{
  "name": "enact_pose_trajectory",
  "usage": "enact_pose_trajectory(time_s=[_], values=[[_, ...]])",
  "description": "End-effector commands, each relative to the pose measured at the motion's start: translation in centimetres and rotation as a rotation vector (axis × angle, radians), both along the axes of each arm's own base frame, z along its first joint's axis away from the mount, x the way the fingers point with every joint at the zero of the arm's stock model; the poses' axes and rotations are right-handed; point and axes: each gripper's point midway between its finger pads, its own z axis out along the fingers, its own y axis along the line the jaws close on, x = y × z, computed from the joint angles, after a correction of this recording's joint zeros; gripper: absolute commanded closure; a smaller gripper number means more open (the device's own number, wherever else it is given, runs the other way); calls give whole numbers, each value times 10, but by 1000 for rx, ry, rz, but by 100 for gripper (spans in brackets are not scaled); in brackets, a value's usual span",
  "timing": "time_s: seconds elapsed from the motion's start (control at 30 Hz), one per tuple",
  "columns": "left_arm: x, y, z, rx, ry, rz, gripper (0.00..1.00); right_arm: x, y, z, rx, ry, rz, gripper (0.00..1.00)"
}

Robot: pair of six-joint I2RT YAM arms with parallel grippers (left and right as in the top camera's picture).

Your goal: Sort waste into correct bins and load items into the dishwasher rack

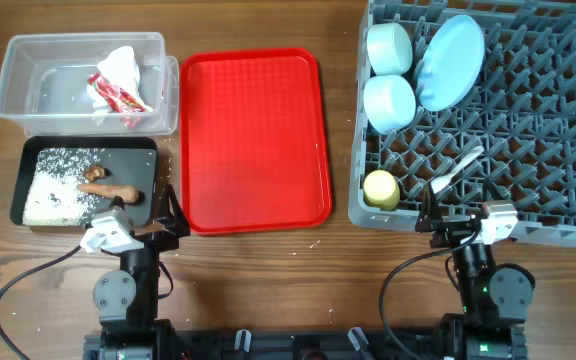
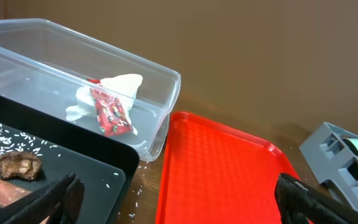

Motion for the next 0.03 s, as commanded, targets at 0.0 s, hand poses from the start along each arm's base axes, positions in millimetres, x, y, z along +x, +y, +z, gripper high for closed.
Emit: enact_pose_trajectory(time_s=[0.0], values=[[0, -1, 1, 17, -7, -3, 0, 0, 0, 2, 11, -11, 1, 0]])
